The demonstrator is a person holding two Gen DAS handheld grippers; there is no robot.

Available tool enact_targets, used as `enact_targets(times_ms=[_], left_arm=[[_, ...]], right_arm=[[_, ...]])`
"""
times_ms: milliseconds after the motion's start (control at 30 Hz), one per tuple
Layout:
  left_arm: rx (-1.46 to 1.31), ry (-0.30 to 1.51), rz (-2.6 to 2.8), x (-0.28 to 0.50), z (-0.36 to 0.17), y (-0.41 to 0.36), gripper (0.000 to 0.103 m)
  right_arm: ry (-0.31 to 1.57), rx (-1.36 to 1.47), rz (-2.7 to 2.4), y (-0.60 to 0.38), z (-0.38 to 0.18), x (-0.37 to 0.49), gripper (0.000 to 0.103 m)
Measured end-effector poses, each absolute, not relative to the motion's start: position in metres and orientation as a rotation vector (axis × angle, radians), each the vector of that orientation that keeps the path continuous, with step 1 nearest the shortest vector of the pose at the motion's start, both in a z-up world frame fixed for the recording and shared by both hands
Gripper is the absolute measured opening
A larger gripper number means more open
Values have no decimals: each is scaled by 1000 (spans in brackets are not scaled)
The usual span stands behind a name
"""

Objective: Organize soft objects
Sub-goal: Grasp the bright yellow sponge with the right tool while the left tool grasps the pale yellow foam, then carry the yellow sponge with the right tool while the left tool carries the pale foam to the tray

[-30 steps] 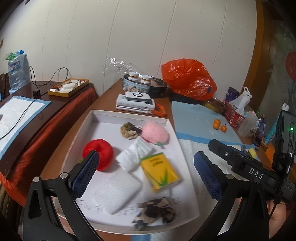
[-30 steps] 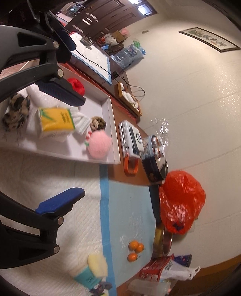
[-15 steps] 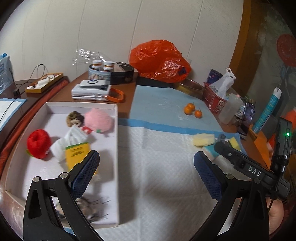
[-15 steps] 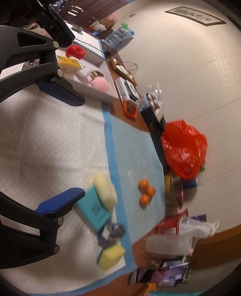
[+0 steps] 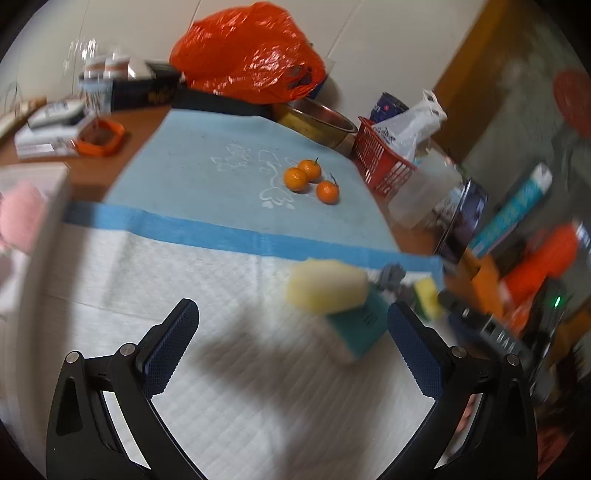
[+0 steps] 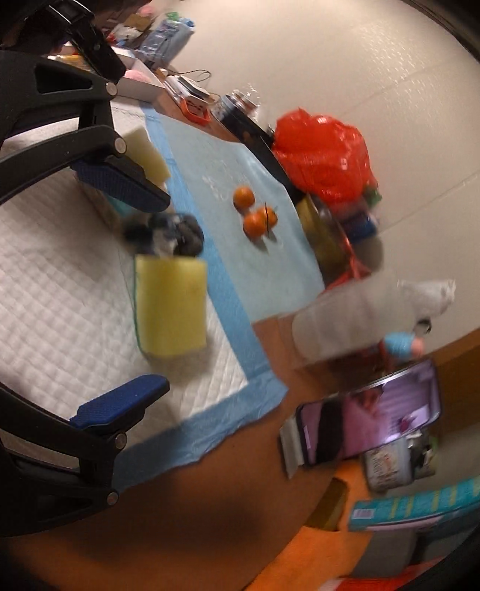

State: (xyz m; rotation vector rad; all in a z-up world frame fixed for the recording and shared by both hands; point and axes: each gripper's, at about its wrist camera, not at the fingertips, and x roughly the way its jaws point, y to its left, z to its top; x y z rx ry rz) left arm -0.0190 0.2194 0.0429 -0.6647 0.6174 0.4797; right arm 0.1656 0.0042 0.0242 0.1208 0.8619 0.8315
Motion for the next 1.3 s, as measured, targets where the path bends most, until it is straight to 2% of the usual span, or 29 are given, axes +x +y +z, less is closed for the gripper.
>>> enact_targets(times_ms=[133,500,533,567,600,633,667,1067,1300], left_arm=[[-718,588,475,2,38,228,103],[-687,732,500,58,14,227,103],[-671,736,508,58,13,226,100],[-661,735,505,58,12,225,85],[-659,739,500,56,11,225,70],[-668,736,486,54,10,224,69],[-667,729,484,52,10,223,68],[-617,674,536,19,22,215,67],[-599,638,582,-10,36,202,67]], right_arm=[[878,157,836,5,15,177,90],[893,126,875,22,7,179,89],[895,121,878,22,7,179,88],[896,116,879,22,8,178,84],[900,115,881,20,8,178,68],[913,122,890,20,6,178,58],[926,125,891,19,5,178,58],[836,149,885,5,31,165,58],[860,151,950,9,36,144,58]])
